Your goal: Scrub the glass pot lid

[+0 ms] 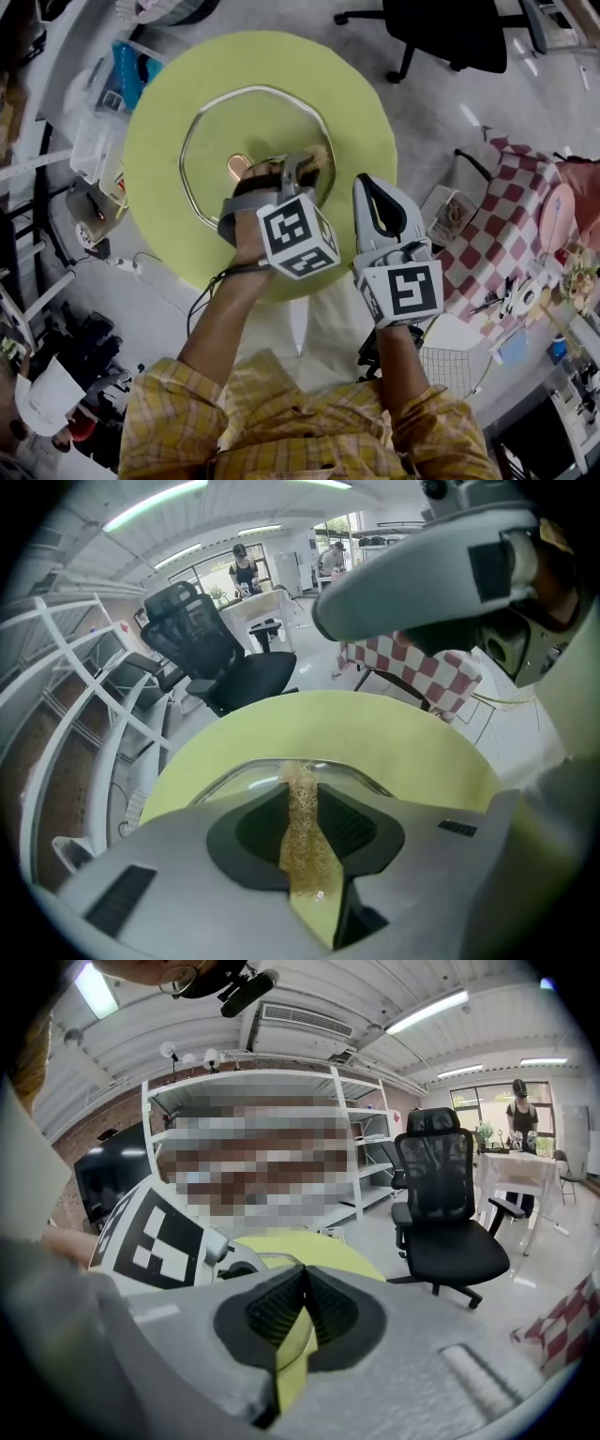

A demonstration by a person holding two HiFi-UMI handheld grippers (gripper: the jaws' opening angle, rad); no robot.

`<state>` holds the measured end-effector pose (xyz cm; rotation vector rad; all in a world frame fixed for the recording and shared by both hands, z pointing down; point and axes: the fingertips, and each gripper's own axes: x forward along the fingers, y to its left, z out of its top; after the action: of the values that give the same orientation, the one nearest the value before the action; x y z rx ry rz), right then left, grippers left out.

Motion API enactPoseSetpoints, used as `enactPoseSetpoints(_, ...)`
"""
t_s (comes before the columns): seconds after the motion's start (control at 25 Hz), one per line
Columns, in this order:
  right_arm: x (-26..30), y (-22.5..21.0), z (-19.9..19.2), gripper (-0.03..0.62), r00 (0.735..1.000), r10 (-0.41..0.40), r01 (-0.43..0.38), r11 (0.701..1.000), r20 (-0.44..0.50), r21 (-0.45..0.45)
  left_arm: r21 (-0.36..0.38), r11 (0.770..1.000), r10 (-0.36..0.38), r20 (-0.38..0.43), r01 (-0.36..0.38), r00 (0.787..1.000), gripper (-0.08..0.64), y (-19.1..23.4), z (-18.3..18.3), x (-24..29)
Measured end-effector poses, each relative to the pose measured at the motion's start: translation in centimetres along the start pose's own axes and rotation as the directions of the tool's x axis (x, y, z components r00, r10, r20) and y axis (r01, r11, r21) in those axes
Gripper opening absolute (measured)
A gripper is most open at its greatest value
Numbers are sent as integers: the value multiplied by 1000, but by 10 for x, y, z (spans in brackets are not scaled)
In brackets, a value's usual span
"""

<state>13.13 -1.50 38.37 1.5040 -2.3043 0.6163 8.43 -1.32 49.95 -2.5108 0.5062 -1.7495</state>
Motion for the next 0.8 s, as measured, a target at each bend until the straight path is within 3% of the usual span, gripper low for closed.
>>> enactPoseSetpoints(0.44,-29,21,47,-2,999,17,-15,999,46,-36,44,998,42,56,-45,998,97,-34,-15,-21)
enactPoseSetpoints(0.8,-62,48,65,-2,998,44,-41,997,46,-63,26,993,115,93,-118,989,97,-58,-41,-37)
